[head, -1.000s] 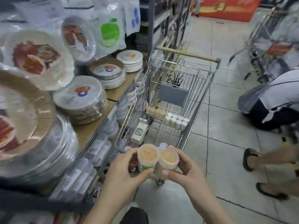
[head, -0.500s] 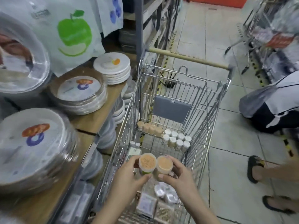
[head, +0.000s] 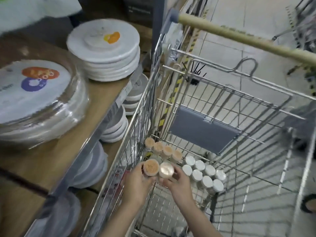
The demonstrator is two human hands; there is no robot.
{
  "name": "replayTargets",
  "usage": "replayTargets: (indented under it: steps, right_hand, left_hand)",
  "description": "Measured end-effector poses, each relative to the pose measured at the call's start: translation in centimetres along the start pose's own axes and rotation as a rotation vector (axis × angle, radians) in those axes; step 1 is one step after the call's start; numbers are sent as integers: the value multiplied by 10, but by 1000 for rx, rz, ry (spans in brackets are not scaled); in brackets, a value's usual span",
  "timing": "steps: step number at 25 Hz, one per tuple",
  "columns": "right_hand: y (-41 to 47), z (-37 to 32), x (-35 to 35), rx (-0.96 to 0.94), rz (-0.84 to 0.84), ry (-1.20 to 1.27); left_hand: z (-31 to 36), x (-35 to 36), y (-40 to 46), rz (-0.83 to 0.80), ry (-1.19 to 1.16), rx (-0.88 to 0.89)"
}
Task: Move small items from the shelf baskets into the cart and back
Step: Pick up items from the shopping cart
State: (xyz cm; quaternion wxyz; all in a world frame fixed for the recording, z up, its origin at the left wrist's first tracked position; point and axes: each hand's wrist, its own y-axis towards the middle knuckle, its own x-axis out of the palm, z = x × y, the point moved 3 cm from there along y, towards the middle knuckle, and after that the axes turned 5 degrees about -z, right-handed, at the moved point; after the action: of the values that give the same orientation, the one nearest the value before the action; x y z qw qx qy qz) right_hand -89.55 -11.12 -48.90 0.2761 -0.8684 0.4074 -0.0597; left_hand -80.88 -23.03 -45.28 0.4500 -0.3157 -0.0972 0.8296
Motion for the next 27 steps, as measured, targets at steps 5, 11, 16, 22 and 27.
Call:
replayTargets:
  steps: [5, 11, 16, 22, 27]
  right_hand:
    - [84, 45, 9, 67, 35, -61]
    - [133, 73, 23, 58, 79, -29]
    - [149, 92, 41, 80, 187, 9]
    - [152, 99, 50, 61, 209, 28]
    - [150, 100, 58, 41, 262, -81]
  left_hand:
    - [-44, 33, 75, 63, 23, -133]
    - [-69, 53, 121, 190, -50, -188]
    - [-82, 64, 132, 385, -43, -227]
    - [-102, 81, 147, 409, -128, -370]
    - [-102, 81, 150, 382, -128, -372]
